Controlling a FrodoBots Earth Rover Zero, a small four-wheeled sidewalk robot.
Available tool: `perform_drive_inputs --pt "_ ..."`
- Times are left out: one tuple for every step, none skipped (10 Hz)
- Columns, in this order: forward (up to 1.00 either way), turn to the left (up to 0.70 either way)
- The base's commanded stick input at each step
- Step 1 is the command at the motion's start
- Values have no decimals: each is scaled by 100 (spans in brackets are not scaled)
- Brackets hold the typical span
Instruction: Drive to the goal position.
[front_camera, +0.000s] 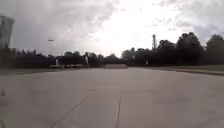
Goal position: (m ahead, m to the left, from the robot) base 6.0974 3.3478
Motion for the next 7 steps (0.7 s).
perform_drive_inputs --pt "70 0" --pt "70 -1" --pt "70 -1" --pt "70 -1" --pt "70 -1" --pt "70 0" --pt "70 1"
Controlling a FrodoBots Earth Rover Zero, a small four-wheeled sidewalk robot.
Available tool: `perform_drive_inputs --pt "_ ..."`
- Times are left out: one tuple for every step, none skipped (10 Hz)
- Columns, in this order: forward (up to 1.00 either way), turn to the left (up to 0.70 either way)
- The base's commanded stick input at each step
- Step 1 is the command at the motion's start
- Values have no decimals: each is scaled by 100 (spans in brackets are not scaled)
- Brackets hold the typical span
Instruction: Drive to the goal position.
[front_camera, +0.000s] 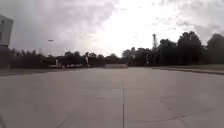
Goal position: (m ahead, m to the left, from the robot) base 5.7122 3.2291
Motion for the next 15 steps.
perform_drive_inputs --pt "70 -1" --pt "70 0" --pt "70 0" --pt "70 -1" --pt "70 -1" --pt "70 0" --pt "70 0" --pt "70 0" --pt "70 1" --pt "70 -1" --pt "70 0" --pt "70 1" --pt "70 1" --pt "70 1" --pt "70 1"
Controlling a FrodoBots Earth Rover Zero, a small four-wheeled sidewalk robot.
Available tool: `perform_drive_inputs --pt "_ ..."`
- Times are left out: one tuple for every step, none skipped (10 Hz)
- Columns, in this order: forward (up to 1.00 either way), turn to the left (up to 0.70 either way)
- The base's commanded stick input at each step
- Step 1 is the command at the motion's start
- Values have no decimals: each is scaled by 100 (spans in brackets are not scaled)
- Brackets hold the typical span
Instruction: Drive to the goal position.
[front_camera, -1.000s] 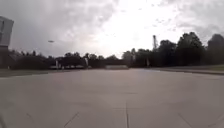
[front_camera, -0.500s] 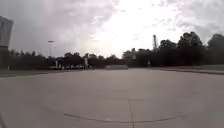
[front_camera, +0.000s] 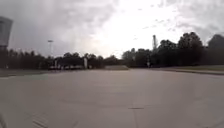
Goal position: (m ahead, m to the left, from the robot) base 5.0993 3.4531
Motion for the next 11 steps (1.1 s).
perform_drive_inputs --pt "70 0" --pt "70 -1" --pt "70 -1" --pt "70 0" --pt "70 0" --pt "70 -1" --pt "70 0" --pt "70 1" --pt "70 1" --pt "70 1" --pt "70 1"
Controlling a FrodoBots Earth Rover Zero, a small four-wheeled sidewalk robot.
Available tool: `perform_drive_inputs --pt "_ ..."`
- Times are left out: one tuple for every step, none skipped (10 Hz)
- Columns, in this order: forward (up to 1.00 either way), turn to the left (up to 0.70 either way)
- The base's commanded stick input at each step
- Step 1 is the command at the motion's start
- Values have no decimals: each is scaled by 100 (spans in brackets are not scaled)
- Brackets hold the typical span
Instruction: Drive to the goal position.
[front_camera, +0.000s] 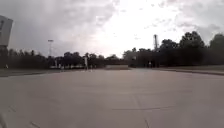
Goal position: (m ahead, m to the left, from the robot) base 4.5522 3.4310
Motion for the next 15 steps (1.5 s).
perform_drive_inputs --pt "70 1" --pt "70 0" --pt "70 0" --pt "70 1" --pt "70 1" --pt "70 0" --pt "70 -1" --pt "70 -1" --pt "70 0" --pt "70 0" --pt "70 -1" --pt "70 0" --pt "70 1" --pt "70 0" --pt "70 -1"
